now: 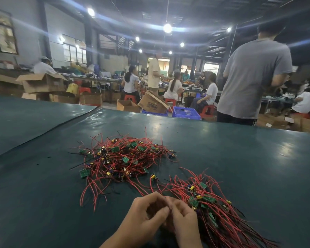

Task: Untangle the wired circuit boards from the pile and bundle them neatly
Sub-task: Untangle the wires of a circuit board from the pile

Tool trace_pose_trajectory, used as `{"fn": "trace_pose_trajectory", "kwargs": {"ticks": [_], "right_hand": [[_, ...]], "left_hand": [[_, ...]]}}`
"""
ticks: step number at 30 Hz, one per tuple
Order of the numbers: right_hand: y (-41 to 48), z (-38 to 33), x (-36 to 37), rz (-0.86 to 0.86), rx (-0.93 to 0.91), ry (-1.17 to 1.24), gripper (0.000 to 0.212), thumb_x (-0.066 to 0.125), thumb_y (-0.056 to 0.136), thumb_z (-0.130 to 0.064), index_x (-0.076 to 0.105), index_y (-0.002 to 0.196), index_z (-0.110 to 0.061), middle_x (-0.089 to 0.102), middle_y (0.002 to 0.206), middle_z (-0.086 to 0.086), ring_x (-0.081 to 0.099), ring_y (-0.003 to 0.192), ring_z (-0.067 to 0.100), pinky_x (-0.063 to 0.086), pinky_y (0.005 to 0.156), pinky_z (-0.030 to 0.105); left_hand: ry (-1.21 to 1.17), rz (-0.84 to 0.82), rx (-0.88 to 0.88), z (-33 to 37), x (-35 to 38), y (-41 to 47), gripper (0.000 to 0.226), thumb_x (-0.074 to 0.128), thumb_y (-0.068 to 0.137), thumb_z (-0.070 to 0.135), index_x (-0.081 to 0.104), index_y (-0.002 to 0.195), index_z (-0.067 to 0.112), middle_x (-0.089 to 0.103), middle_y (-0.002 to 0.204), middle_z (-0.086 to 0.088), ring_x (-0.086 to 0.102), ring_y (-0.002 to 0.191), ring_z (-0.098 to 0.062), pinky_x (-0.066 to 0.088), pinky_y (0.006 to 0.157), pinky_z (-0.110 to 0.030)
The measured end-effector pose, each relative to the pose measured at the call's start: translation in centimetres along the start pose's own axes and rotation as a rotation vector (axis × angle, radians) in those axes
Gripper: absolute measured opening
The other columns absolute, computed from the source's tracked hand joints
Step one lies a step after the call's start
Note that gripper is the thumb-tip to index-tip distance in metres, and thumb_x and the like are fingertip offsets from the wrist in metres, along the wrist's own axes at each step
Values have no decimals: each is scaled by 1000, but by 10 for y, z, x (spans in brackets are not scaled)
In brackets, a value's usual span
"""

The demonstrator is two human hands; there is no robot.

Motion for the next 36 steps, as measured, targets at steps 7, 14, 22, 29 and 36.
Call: {"fn": "trace_pose_trajectory", "kwargs": {"ticks": [7,14,22,29,36], "right_hand": [[3,-6,-6,40,-228,-80,32,56,83,20,72,85,-8,75,75,4,72,73,13,58,70,22],[-2,-13,2,-37,-463,-214,38,59,82,19,74,85,-16,76,83,0,72,79,12,53,69,13],[1,-10,-6,78,-462,-208,33,63,83,12,70,97,-17,76,82,-11,72,80,6,56,78,18],[8,-14,-18,147,-456,-67,30,60,82,19,71,83,-8,76,78,0,73,77,9,55,69,12],[1,-21,-18,207,-664,-21,41,57,83,21,72,81,-18,76,91,2,72,89,14,58,78,23]], "left_hand": [[197,90,-173,-24,-13,2,42,51,94,41,58,64,13,53,54,3,45,51,-4,36,53,-27],[-236,181,-501,-42,-14,7,42,54,91,40,75,80,5,75,80,-11,71,72,-23,56,69,-29],[-510,384,-613,-49,-25,5,19,58,94,14,70,89,0,72,72,-7,60,52,-11,44,45,-18],[-515,509,-589,-64,-42,7,17,53,96,10,67,95,1,73,77,-8,65,58,-14,49,50,-22],[146,510,-441,-55,-62,6,66,58,93,21,24,150,17,24,143,4,64,87,-7,51,64,-13]]}}
Point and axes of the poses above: each hand's wrist, its own y-axis towards the middle knuckle, its own x-axis out of the palm, z = x × y, the point moved 6 cm from there along y, towards the middle knuckle
